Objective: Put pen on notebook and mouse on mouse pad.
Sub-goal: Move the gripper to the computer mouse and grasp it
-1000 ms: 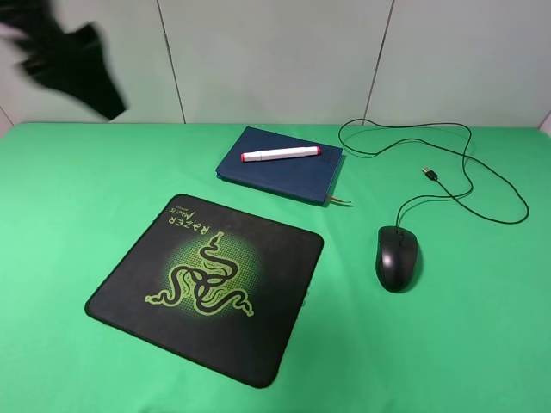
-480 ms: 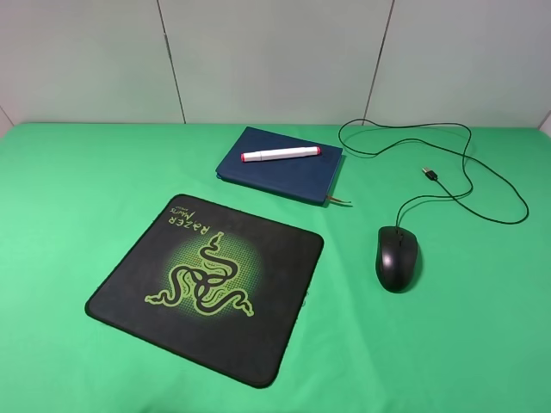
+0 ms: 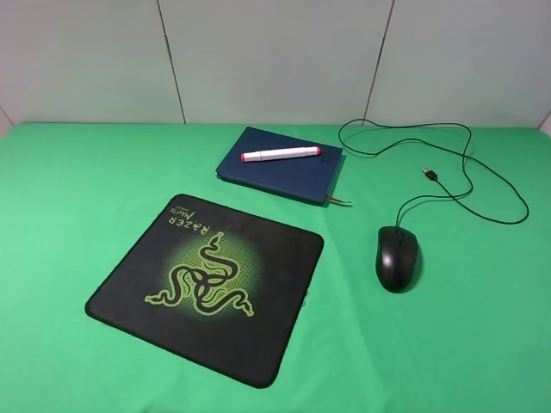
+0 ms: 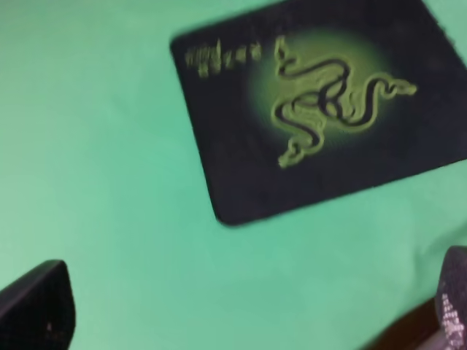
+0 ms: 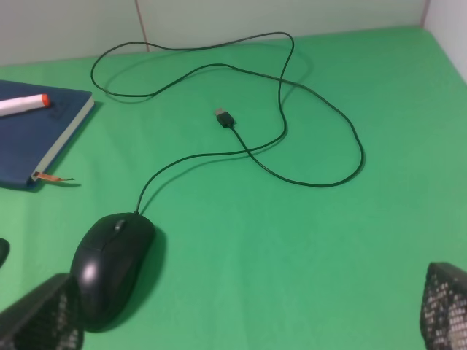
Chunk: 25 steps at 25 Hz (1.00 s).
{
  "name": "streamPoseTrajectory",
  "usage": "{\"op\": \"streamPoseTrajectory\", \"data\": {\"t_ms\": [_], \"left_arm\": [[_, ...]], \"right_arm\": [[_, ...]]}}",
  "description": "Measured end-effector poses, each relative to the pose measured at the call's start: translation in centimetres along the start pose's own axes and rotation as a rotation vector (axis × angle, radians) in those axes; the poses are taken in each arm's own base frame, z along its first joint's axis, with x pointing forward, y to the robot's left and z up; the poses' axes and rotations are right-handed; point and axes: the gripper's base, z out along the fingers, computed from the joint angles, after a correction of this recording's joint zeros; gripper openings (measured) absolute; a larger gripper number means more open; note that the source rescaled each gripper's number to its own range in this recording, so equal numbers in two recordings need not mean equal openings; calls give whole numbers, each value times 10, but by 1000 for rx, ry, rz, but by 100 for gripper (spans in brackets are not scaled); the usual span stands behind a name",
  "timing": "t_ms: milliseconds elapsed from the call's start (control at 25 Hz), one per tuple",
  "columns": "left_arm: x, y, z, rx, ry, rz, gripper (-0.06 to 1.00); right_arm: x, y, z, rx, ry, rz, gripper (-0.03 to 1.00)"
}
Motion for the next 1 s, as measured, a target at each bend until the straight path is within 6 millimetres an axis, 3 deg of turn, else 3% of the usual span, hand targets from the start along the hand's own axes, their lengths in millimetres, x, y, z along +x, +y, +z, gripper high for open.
{"op": "streamPoseTrajectory", "data": {"t_ms": [200,680,1000], "left_arm": [[14,-3,24,-84,-5,-146,100],[24,-12,13,-301,-128,-352,100],[24,-12,13,-315,-127,-363,100]], "right_arm": [[0,0,0,0,0,0,100],[0,0,0,0,0,0,100],[0,0,0,0,0,0,100]]}}
